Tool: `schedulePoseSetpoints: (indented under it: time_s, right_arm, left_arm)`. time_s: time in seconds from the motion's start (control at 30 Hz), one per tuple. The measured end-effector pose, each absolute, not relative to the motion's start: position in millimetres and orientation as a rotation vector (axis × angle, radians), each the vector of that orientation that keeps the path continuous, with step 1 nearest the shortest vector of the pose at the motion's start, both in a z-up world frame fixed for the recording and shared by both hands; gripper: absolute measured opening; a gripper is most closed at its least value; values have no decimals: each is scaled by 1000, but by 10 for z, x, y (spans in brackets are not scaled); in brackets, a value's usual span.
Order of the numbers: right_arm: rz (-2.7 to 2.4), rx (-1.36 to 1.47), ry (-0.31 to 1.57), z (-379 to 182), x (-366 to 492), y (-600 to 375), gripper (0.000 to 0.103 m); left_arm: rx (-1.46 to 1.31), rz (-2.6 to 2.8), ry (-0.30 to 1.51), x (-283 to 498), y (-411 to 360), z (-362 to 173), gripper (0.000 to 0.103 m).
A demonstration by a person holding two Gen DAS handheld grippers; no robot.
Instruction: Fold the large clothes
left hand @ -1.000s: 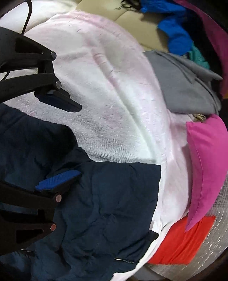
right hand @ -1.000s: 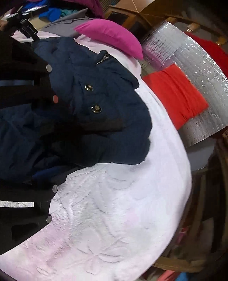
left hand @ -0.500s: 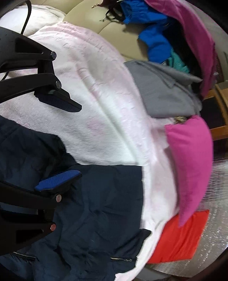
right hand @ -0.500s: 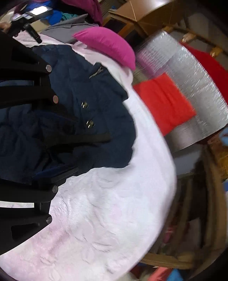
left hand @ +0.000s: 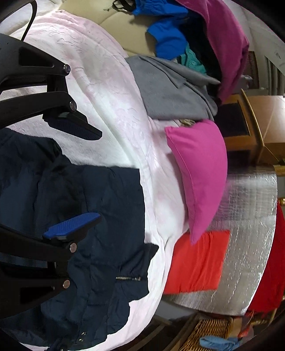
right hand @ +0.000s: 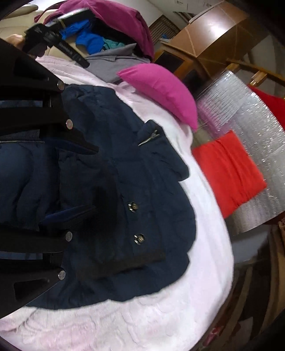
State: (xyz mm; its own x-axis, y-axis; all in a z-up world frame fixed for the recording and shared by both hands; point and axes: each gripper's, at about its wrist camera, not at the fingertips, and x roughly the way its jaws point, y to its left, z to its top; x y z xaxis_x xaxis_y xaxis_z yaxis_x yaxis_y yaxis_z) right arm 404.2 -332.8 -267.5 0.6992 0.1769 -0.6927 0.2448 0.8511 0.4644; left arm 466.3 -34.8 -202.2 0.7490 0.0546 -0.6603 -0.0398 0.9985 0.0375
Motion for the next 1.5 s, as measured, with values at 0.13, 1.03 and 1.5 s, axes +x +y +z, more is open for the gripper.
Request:
schedulePoseSetpoints:
  time_s: [0.13,1.03,1.5]
  right_arm:
    - [-62,588,902,-2975,4208,-3364,47]
    - [132,622,903,-2843,4234,-2989,47]
    - [-118,694,721,-2510,3644,-4046,48]
  left_arm:
    - [31,28,721,4656,-431,-2036,69]
    - [65,11,768,4752,-585,-2208,69]
    - [94,31,961,4933,-566,-2566,69]
